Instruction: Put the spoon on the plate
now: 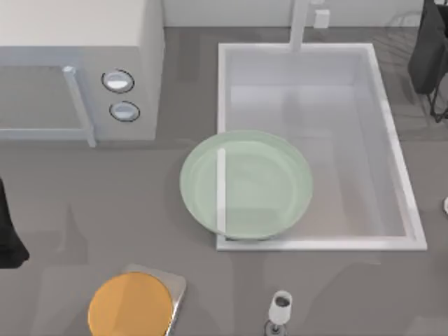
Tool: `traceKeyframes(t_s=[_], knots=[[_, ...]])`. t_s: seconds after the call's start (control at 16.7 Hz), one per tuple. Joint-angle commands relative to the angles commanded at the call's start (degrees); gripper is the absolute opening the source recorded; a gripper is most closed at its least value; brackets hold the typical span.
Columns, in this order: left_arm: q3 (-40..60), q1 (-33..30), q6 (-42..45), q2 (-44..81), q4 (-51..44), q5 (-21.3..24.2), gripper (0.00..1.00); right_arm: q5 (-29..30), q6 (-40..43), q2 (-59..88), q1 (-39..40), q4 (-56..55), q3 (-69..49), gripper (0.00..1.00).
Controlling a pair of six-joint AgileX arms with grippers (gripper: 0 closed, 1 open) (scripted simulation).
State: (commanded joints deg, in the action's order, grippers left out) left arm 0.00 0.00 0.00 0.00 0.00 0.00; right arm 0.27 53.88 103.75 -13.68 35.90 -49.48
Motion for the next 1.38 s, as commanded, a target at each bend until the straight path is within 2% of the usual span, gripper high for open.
traceKeyframes(t_s=[0.48, 0.96, 1.02, 1.2, 1.38], knots=[[0.0, 0.0, 0.0, 0.0, 0.0, 0.0, 1.0, 0.0, 0.0, 0.0, 0.0, 0.0, 0.0, 0.02], [0.0, 0.0, 0.0, 0.0, 0.0, 0.0, 1.0, 0.0, 0.0, 0.0, 0.0, 0.0, 0.0, 0.0], [0.0, 0.0, 0.0, 0.0, 0.0, 0.0, 1.0, -1.0, -1.4, -3.7, 0.2, 4.4, -1.4, 0.0], [0.0, 0.0, 0.0, 0.0, 0.0, 0.0, 1.0, -1.0, -1.2, -4.5, 0.0, 6.7, -3.3, 0.0], [0.0, 0.0, 0.0, 0.0, 0.0, 0.0, 1.0, -1.0, -1.0, -7.0, 0.0, 14.4, -7.8, 0.0]])
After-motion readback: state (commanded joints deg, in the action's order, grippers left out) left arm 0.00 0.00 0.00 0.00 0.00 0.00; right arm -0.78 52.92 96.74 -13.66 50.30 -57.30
